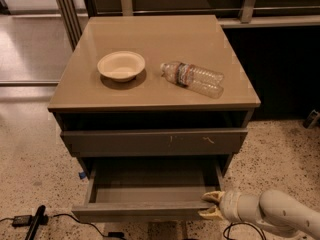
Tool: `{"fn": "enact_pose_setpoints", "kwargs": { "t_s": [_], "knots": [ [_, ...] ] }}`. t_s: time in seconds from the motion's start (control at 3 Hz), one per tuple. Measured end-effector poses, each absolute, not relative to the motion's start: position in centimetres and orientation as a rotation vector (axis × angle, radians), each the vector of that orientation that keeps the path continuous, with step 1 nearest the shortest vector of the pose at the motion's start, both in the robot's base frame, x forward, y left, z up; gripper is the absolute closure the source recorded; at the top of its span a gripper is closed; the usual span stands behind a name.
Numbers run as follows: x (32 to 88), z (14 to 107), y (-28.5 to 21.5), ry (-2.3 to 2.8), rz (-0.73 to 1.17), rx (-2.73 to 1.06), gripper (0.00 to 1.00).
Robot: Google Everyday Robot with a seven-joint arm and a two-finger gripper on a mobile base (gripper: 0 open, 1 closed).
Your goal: Open middle drawer
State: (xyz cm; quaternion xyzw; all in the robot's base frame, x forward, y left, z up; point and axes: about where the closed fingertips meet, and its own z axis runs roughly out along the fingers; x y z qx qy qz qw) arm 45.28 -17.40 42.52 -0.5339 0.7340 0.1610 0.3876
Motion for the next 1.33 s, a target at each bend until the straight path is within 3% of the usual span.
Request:
{"fn": "enact_pose_setpoints", "kwargs": {
  "t_s": [0.33, 0.67, 1.33],
  "knots": [
    [45.28, 42.52, -17.4, 1.868, 0.41, -1.358, 0.85],
    [45.28, 42.52, -17.39, 1.868, 0.41, -1.358, 0.54],
    [45.28, 42.52, -17.39, 1.868, 0.41, -1.358, 0.08]
  ]
}}
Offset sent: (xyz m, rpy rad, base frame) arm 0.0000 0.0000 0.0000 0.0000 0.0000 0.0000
